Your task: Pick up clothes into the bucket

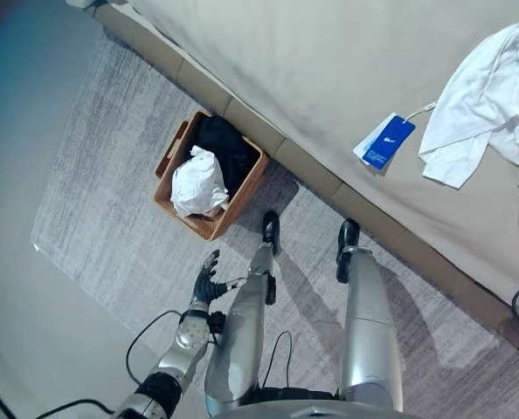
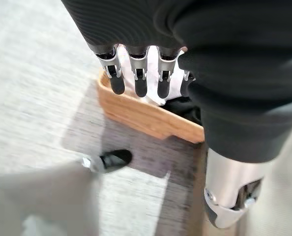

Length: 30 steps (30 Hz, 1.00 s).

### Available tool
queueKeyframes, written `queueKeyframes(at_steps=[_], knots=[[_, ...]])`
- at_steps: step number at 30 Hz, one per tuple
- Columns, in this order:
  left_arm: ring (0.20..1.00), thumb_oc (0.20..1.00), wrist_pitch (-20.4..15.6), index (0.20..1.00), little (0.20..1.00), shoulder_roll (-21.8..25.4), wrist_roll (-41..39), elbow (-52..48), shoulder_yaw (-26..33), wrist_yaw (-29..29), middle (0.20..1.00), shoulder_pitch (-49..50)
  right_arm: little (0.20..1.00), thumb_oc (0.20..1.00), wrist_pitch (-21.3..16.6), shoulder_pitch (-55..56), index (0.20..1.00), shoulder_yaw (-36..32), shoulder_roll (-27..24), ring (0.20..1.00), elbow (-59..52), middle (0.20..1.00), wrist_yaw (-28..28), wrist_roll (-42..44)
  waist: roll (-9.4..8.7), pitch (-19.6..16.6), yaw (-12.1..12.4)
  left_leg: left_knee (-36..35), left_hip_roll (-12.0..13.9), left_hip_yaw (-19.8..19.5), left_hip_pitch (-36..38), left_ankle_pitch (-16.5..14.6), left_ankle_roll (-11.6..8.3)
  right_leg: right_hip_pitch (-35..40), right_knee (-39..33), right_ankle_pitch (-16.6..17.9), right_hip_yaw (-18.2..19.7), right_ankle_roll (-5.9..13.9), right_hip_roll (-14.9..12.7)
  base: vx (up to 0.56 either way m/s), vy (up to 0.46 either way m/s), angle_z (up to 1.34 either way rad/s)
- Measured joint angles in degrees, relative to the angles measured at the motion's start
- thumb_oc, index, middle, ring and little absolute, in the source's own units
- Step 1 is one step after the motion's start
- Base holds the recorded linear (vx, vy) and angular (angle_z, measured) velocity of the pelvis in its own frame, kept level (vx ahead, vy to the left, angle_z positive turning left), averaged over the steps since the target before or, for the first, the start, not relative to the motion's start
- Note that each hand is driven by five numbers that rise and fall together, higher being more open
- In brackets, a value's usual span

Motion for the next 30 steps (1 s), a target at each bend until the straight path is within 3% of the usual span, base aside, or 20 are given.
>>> queueKeyframes(at_steps=[2, 3, 4, 5, 21, 26, 28, 30], knots=[[1.000, 1.000, -0.35, 1.000, 1.000, 0.01, -1.03, -0.83, -0.10, 0.00, 1.000, -0.07, 1.000, 1.000, 0.10, -0.01, 1.000, 0.03, -0.37, 1.000, 0.89, 1.000, 1.19, 0.66, 0.04, -0.03, 0.69, 0.16, 0.02, -0.02, -0.90, 0.01, -0.01, -0.87, 0.20, -0.03, -0.07, -0.06, 0.01, -0.01, -0.030, 0.04], [1.000, 1.000, -0.39, 1.000, 1.000, 0.12, -1.79, -1.21, -0.07, 0.05, 1.000, -0.10, 0.711, 0.711, 0.22, -0.46, 0.711, 0.06, -0.52, 0.711, 1.68, 0.711, 1.95, 1.20, 0.10, -0.07, 0.94, 0.57, -0.02, -0.21, -2.03, 0.01, -0.01, -1.75, 0.38, -0.03, -0.22, -0.07, -0.08, -0.01, -0.039, 0.06], [1.000, 1.000, -0.36, 1.000, 1.000, 0.35, -2.23, -1.33, -0.08, 0.07, 1.000, -0.07, 0.567, 0.567, 0.30, -0.89, 0.567, 0.08, -0.52, 0.567, 1.92, 0.567, 2.38, 1.67, 0.10, -0.07, 0.89, 0.77, -0.06, -0.34, -2.62, 0.01, -0.02, -2.18, 0.42, -0.02, -0.39, -0.09, -0.13, 0.00, -0.055, 0.10], [1.000, 1.000, -0.34, 1.000, 1.000, 0.70, -2.22, -1.33, 0.05, 0.15, 1.000, -0.12, 0.200, 0.200, 0.67, -1.67, 0.200, 0.75, -0.68, 0.200, 1.92, 0.200, 3.06, 2.49, 0.12, -0.08, 0.79, 0.82, -0.02, -0.61, -3.68, 0.01, -0.02, -2.99, 0.38, -0.02, -0.75, -0.08, -0.18, 0.00, -0.026, 0.09], [1.000, 1.000, -0.17, 1.000, 1.000, 0.44, -2.23, 1.38, 0.08, 0.97, 1.000, -1.12, 0.200, 0.200, 0.67, -2.06, 0.200, 1.84, -1.89, 0.200, 0.29, 0.200, 4.47, 6.08, 0.04, -0.04, 0.41, 1.57, -0.27, -2.29, -5.47, -0.17, -0.36, -2.65, -0.80, 0.19, -2.59, -0.06, -0.87, 0.00, 0.016, 0.04], [1.000, 1.000, 0.39, 1.000, 1.000, 0.55, -2.22, 2.51, 0.82, 1.25, 1.000, -3.54, 0.200, 0.200, 0.42, 1.77, 0.200, 1.63, -0.20, 0.200, -11.07, 0.200, 5.18, 6.25, -0.36, 0.14, -0.81, 5.65, -0.12, -2.54, -6.45, -1.30, -0.57, -0.97, -2.40, 2.09, -2.77, 0.96, -0.21, -0.04, 0.086, -0.07], [1.000, 1.000, 0.42, 1.000, 1.000, 0.90, -2.14, 2.94, 1.78, 1.64, 1.000, -5.07, 0.200, 0.200, -0.02, 3.08, 0.200, 2.35, 2.37, 0.200, -15.98, 0.200, 5.67, 6.22, -1.27, 0.22, -1.86, 8.64, 0.27, -1.98, -6.06, -3.26, 0.06, 1.25, -4.05, 2.86, -2.25, 1.51, 0.74, 0.02, 0.124, -0.30], [1.000, 1.000, 0.72, 1.000, 1.000, 1.64, -2.10, 3.52, 4.54, 2.04, 1.000, -5.48, 0.200, 0.200, -0.58, 6.11, 0.200, 1.95, 5.24, 0.200, -22.93, 0.200, 5.76, 6.15, -3.87, 0.79, -2.08, 10.75, 1.23, -0.22, -3.33, -5.29, 0.71, 4.80, -6.33, 3.75, -0.54, 2.05, 2.22, 0.01, 0.037, -0.48]])
